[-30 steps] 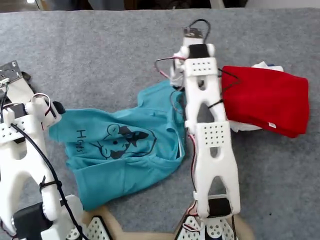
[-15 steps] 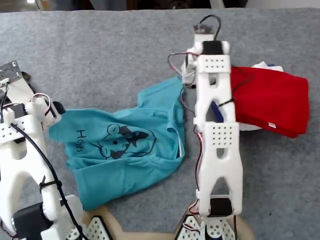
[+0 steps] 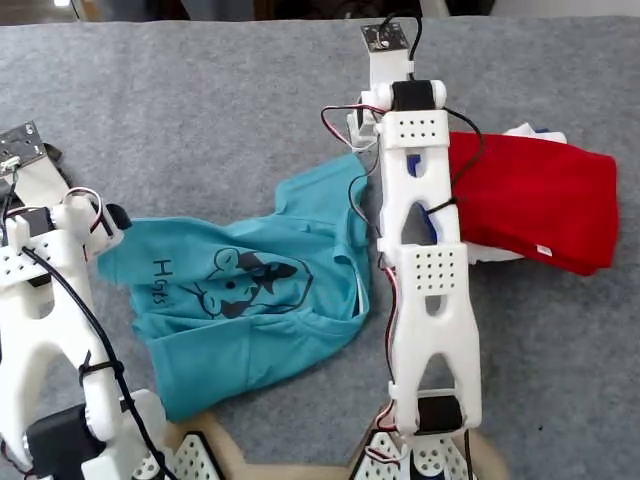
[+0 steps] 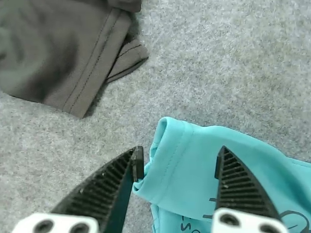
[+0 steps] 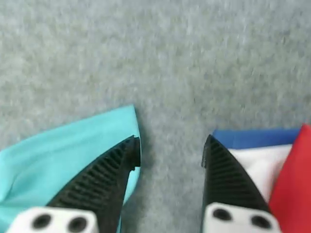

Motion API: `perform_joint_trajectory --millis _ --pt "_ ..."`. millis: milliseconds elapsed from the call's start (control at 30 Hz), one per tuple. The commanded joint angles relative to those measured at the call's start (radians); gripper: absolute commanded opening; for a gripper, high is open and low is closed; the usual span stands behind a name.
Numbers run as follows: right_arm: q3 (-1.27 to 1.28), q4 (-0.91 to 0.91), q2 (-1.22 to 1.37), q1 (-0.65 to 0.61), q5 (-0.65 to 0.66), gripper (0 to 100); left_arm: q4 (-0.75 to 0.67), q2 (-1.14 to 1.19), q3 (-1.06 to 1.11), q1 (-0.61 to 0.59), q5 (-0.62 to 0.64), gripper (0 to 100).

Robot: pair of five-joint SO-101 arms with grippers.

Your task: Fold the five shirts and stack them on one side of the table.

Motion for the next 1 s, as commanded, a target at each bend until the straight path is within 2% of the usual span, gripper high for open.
perform_joint_trajectory --millis 0,100,267,400,567,767,967 --pt "-0.018 -0.046 0.007 -0.014 0.006 20.1 -0.005 0.0 -0.004 0.015 0.002 25" --pt "-0.022 -0.055 0.028 -0.017 0.069 20.1 -0.005 0.0 -0.004 0.015 0.002 25" --pt "-0.025 -0.084 0.025 -0.021 0.316 19.8 -0.025 0.0 0.022 0.074 0.025 22" --pt "-0.048 -0.161 0.025 -0.026 0.258 20.1 -0.144 0.0 0.097 0.177 0.077 21" --pt "-0.045 -0.17 0.031 -0.037 0.259 20.1 -0.267 0.0 0.2 0.197 0.087 21" --pt "-0.018 -0.189 0.062 -0.04 0.281 20.4 -0.275 0.0 0.232 0.197 0.087 21" --pt "-0.012 -0.163 0.113 -0.052 0.281 27.9 -0.282 0.064 0.225 0.197 0.087 21"
